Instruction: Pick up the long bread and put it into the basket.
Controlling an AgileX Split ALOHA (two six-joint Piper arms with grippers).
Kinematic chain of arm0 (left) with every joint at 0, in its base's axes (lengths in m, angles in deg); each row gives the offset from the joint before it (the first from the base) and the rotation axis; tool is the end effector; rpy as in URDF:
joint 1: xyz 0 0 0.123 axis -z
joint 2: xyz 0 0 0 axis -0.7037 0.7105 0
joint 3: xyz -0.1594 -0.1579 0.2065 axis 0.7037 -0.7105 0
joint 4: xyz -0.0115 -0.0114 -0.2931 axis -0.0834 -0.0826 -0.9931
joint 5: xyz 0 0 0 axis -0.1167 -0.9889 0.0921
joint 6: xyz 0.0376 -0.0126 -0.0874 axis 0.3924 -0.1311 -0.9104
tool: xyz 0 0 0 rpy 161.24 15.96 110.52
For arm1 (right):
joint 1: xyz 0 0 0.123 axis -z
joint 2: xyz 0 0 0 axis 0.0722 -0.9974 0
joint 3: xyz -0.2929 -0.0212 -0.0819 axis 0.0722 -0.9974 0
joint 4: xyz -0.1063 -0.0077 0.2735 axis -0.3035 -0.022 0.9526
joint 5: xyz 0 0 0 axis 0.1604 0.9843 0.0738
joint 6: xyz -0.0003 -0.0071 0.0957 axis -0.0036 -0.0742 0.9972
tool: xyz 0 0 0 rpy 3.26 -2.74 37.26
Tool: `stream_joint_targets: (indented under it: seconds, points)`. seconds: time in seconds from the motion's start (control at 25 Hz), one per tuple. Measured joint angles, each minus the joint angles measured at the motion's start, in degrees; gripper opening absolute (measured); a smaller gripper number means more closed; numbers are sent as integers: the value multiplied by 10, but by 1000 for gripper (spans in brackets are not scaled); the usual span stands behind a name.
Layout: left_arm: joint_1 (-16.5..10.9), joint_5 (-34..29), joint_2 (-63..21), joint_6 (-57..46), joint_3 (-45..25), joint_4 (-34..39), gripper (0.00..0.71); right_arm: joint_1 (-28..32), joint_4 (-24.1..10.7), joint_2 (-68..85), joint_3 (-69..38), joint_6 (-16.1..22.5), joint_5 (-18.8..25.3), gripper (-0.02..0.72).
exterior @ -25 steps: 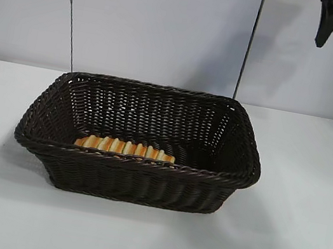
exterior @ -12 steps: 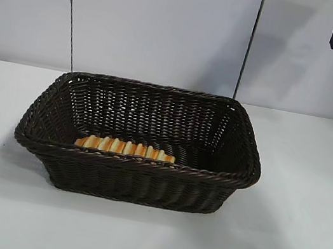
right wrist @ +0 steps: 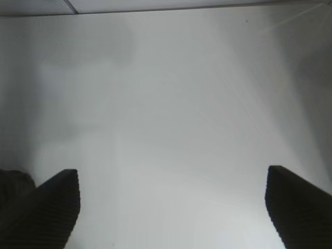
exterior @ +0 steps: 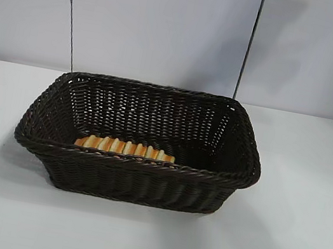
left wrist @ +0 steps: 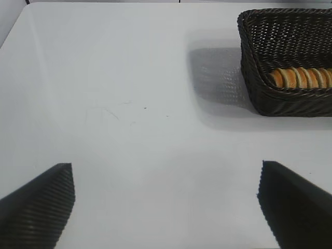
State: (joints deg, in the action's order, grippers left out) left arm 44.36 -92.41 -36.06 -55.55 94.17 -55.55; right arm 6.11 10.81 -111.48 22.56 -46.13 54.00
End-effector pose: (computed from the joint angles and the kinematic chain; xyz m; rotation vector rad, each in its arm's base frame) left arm 0.0136 -0.0059 0.2857 0.1031 2.1044 -0.0192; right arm 0.3602 -0.0175 0.4615 0.0529 2.4933 -0.0852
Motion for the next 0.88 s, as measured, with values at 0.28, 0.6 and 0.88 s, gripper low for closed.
stream_joint_targets:
  seconds: [0.28,0.6,0.88]
  points:
    - [0,0,0,0,0,0,694,0,-22,153,-104,17,4,695]
    - [0,0,0,0,0,0,694,0,-41,318,-242,39,6,695]
    - [0,0,0,0,0,0,694,0,-46,478,-358,60,8,695]
